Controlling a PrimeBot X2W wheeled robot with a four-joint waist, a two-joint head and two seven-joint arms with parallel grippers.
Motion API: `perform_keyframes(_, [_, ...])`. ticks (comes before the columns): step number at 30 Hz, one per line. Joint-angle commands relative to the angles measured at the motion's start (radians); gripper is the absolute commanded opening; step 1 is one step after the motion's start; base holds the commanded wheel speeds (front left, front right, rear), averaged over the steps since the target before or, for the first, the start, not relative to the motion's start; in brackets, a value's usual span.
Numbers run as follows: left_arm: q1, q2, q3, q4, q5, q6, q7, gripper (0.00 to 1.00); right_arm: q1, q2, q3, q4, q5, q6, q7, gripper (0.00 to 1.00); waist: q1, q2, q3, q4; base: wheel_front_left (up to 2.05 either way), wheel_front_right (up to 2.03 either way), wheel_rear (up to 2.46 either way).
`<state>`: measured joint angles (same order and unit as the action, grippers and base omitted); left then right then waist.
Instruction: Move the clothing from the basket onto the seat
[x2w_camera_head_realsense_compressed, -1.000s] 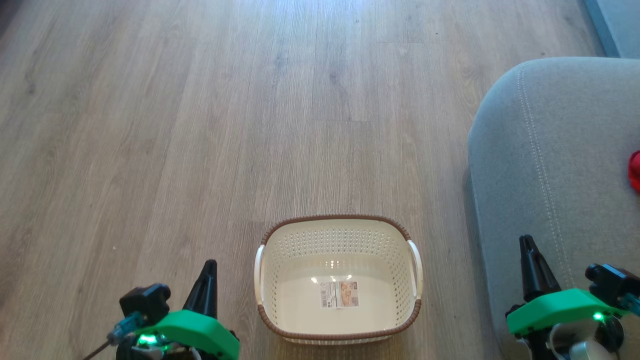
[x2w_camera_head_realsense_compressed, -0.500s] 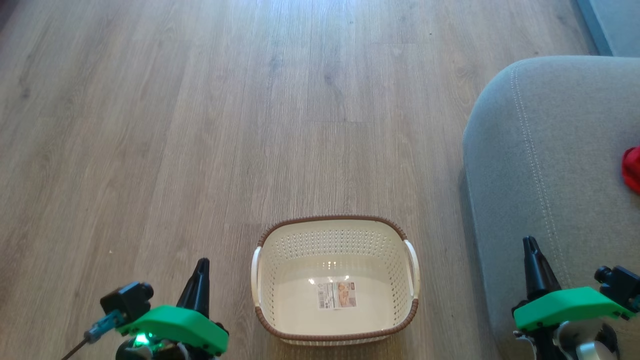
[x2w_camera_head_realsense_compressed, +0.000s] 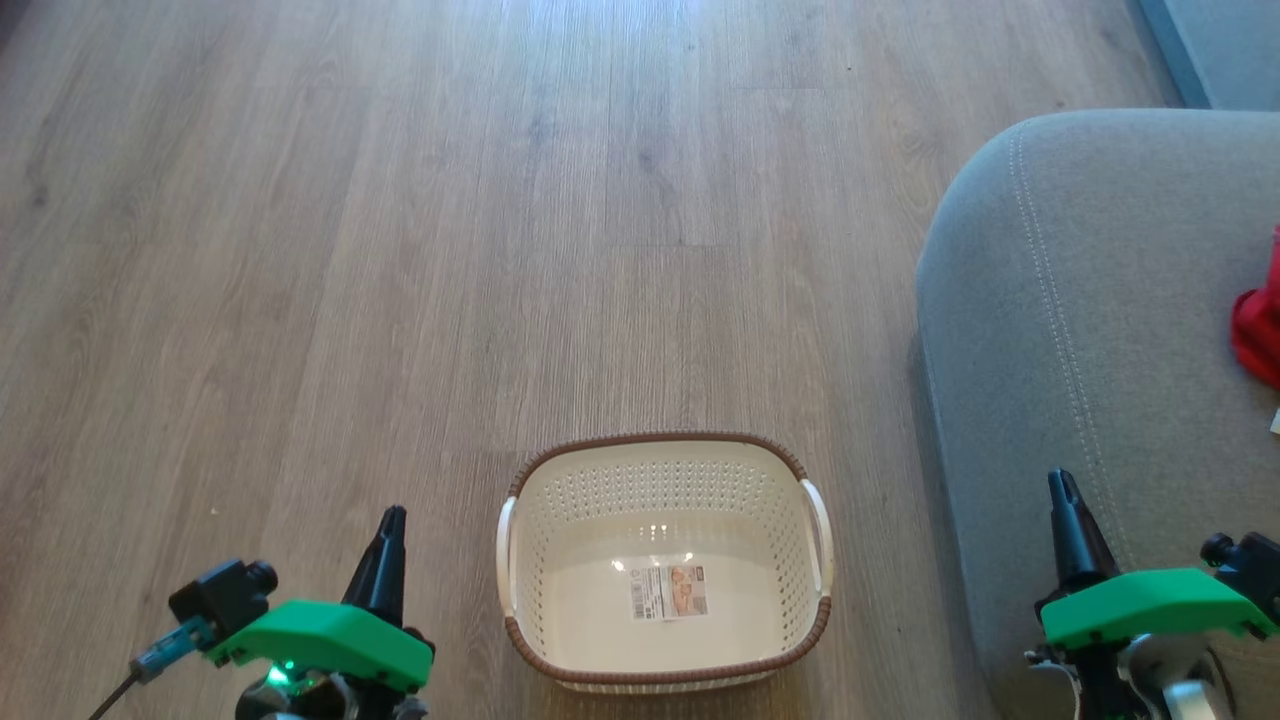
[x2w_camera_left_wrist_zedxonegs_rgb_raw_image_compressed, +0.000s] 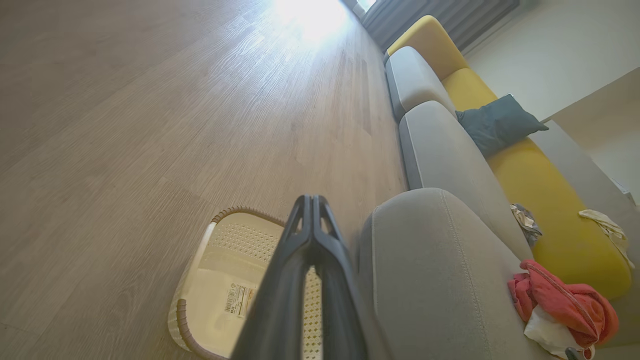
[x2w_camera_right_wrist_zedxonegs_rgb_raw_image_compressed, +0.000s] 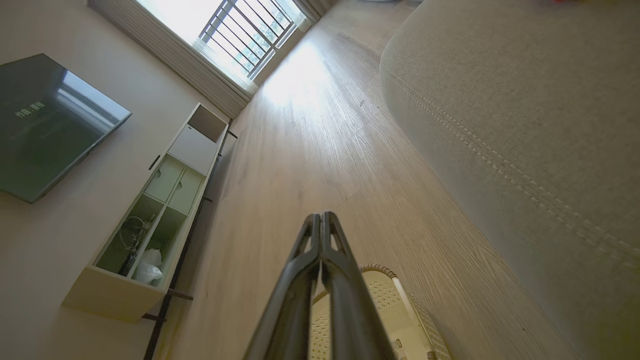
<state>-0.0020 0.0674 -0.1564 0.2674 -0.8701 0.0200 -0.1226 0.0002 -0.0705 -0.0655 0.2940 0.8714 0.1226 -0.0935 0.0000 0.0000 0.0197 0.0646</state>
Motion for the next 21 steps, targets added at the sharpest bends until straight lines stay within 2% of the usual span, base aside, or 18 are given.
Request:
perform_keyframes(1, [-0.05,0.012,0.032,-0.031,-0.032,-0.009,0.007,0.0,-0.055,-0.004,0.0,-0.037,0.03,0.004,0.012,0.0,0.0,0.0,0.0,-0.001,0.0,0.0,0.0])
perform_keyframes(21, [-0.065,0.014,0.085,-0.029,-0.246,-0.05,0.061,0.0,-0.07,0.003,-0.014,-0.041,0.232,0.005,0.068,0.0,0.0,0.0,-0.005,-0.019,0.0,0.0,0.0])
